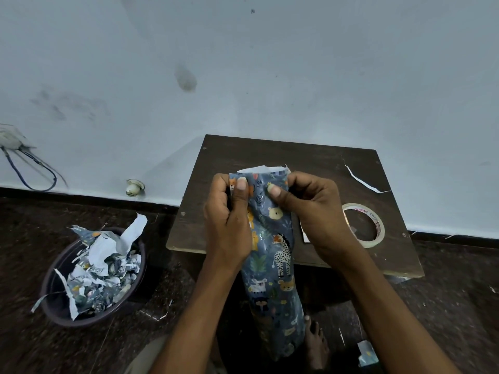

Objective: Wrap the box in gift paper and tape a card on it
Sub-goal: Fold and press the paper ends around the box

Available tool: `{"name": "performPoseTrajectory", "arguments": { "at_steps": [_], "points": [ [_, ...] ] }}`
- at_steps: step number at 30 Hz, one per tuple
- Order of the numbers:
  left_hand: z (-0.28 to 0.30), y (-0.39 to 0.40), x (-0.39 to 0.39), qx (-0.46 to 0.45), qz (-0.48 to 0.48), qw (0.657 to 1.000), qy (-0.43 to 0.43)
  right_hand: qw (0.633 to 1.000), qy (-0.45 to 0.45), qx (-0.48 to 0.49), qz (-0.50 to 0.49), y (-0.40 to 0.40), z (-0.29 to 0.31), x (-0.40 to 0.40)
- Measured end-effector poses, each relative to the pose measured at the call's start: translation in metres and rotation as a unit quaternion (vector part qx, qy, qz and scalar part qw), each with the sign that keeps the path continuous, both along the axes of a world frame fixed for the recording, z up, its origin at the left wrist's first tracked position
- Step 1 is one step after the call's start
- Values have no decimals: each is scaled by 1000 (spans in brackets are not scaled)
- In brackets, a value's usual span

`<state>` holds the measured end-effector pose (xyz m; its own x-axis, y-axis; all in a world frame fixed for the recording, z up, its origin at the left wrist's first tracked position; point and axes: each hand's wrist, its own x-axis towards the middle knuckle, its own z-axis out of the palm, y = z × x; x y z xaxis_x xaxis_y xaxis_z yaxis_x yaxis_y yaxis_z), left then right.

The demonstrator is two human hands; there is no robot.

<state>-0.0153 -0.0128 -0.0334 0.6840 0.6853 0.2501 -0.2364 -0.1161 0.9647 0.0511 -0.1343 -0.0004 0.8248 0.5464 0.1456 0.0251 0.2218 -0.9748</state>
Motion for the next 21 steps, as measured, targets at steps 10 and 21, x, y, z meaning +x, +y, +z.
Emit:
{"name": "performPoseTrajectory", "arguments": {
  "at_steps": [10, 21],
  "points": [
    [9, -2, -1, -27, -22, 999, -9, 998, -64, 16, -5, -11, -3, 12],
    [8, -3, -2, -22, -21, 999, -15, 985, -130, -17, -115, -4, 3, 8]
  ]
}}
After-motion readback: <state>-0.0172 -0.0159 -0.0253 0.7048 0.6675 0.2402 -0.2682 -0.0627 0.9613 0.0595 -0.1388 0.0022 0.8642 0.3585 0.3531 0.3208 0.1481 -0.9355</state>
